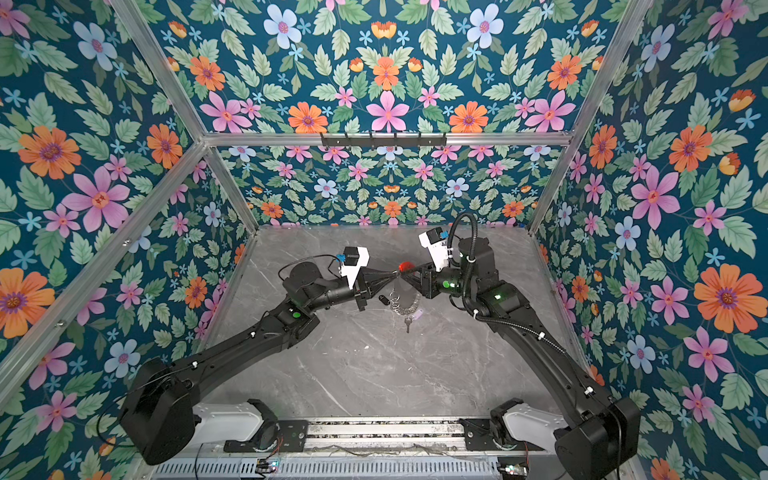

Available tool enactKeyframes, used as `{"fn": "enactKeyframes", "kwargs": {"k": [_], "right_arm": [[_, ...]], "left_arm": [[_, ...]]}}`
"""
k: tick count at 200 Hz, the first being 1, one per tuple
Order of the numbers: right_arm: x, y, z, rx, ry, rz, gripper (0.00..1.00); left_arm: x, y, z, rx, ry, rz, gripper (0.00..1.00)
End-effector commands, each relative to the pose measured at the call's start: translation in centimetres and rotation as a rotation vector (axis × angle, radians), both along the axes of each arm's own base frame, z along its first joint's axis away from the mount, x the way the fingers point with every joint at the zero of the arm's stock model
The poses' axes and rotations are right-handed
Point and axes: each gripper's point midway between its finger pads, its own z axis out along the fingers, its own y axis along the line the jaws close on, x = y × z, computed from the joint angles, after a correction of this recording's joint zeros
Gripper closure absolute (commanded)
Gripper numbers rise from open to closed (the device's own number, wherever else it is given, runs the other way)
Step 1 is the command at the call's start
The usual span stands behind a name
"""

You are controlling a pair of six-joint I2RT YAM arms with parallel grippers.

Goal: Put the keys on the keyring
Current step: 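Lift the keyring with the left gripper while the right gripper reaches toward it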

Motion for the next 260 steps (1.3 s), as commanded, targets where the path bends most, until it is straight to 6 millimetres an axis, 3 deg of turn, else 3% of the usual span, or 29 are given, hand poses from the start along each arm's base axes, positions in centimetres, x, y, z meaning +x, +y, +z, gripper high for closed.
{"fn": "enactKeyframes", "kwargs": {"k": [1, 62, 169, 208, 260], "right_arm": [[-0.4, 0.4, 1.9, 0.049, -0.058, 0.033, 0.79], [-1.5, 0.1, 3.6, 0.072, -0.096, 0.051, 0.76], [-0.8, 0.8, 4.8, 0.071, -0.135, 0.08, 0.77], [-0.5, 1.0, 4.7, 0.061, -0.136, 0.083, 0.83], [-0.4, 1.0, 4.9, 0.066, -0.149, 0.084, 1.0]], "left_arm": [[-0.1, 0.4, 2.9, -0.115, 0.018, -0.023, 1.0], [0.3, 0.4, 4.5, -0.235, 0.116, -0.104, 1.0], [0.7, -0.3, 4.2, -0.233, 0.165, -0.148, 1.0], [0.7, -0.5, 4.1, -0.229, 0.172, -0.159, 1.0], [0.7, -0.7, 3.7, -0.223, 0.189, -0.17, 1.0]]}}
